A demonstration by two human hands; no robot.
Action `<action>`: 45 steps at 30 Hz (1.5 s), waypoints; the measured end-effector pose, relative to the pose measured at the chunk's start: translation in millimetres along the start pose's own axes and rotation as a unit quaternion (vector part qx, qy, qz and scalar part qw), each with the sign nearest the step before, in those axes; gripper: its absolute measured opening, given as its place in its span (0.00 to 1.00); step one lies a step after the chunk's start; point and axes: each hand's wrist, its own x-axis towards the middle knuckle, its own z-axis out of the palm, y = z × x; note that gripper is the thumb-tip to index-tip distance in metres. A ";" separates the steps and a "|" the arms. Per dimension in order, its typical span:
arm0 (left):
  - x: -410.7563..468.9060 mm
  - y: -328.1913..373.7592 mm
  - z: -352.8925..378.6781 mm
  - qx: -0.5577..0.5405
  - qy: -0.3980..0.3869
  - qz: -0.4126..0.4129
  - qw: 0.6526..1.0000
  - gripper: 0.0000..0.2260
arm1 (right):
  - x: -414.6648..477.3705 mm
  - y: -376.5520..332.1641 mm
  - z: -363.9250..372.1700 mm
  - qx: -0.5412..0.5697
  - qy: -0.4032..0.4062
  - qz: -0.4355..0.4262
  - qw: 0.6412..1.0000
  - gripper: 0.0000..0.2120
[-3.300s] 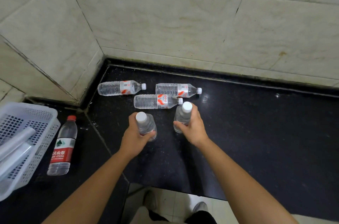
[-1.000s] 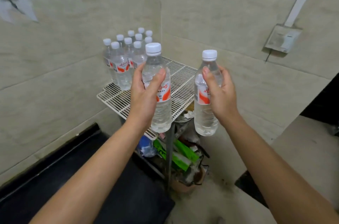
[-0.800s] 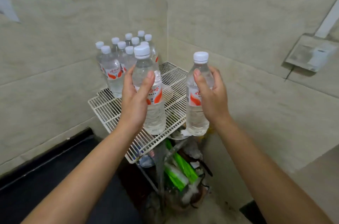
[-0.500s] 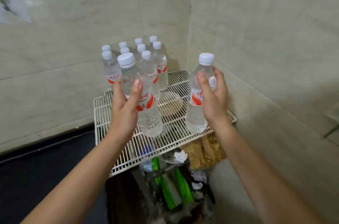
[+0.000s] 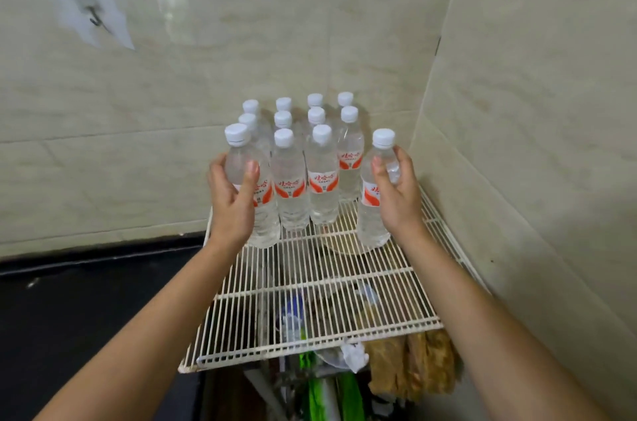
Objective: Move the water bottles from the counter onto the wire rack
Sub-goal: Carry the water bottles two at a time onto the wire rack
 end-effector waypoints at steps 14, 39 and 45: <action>49.5 -49.8 18.2 0.031 0.012 0.042 0.999 0.31 | 40.7 38.4 49.3 -0.068 0.024 -0.006 0.997 0.13; -38.7 33.8 -89.6 0.396 0.039 0.137 0.907 0.30 | -12.4 -20.7 40.9 -0.256 0.035 -0.234 0.938 0.37; -149.0 33.4 -168.0 0.539 0.110 0.103 0.829 0.28 | -102.7 -20.5 101.9 -0.250 -0.104 -0.319 0.908 0.36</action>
